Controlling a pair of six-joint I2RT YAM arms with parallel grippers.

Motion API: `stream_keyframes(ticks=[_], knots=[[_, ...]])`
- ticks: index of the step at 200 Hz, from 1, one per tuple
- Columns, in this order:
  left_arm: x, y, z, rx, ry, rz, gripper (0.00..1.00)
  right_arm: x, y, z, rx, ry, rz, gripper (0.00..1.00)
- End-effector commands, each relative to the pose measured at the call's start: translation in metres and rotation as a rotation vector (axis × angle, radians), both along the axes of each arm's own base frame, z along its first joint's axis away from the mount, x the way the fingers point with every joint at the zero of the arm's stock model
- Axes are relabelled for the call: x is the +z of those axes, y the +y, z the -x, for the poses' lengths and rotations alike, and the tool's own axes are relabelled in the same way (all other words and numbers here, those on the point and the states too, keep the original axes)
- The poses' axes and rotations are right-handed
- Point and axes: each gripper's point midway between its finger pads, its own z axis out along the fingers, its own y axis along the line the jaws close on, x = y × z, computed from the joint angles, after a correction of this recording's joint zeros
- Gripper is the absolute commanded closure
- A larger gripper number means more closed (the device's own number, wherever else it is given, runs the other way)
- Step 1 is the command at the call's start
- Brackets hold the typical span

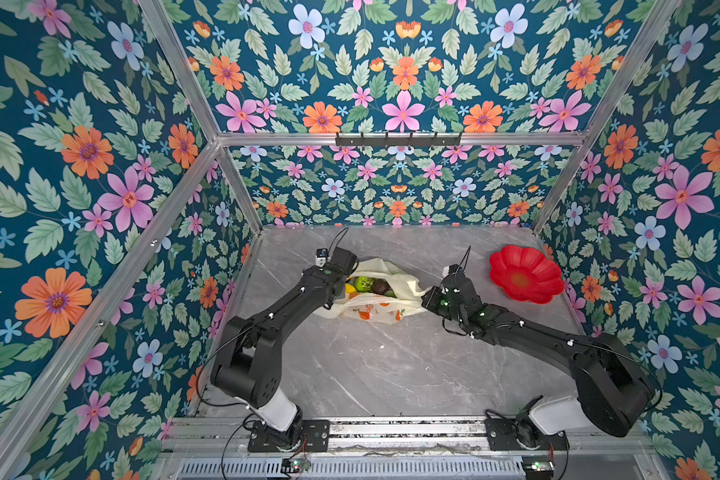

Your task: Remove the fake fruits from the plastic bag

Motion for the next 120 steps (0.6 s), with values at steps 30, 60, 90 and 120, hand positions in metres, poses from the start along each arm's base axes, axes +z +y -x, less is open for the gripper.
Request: stream_keyframes(ticks=[30,60,90,120], knots=[[0.037,-0.058,-0.013,-0.188,-0.125,0.19,1.0,0.015,0.015,-0.001,0.068,-0.032,-0.073,1.0],[0.055,-0.062,-0.01,-0.215,-0.183,0.199,1.0,0.023,0.0,0.008,0.062,-0.051,0.003,0.66],[0.067,-0.062,-0.006,-0.232,-0.235,0.18,1.0,0.045,-0.03,0.023,0.036,-0.094,0.138,0.32],[0.075,-0.067,-0.001,-0.258,-0.281,0.17,1.0,0.09,-0.058,0.041,0.016,-0.184,0.272,0.27]])
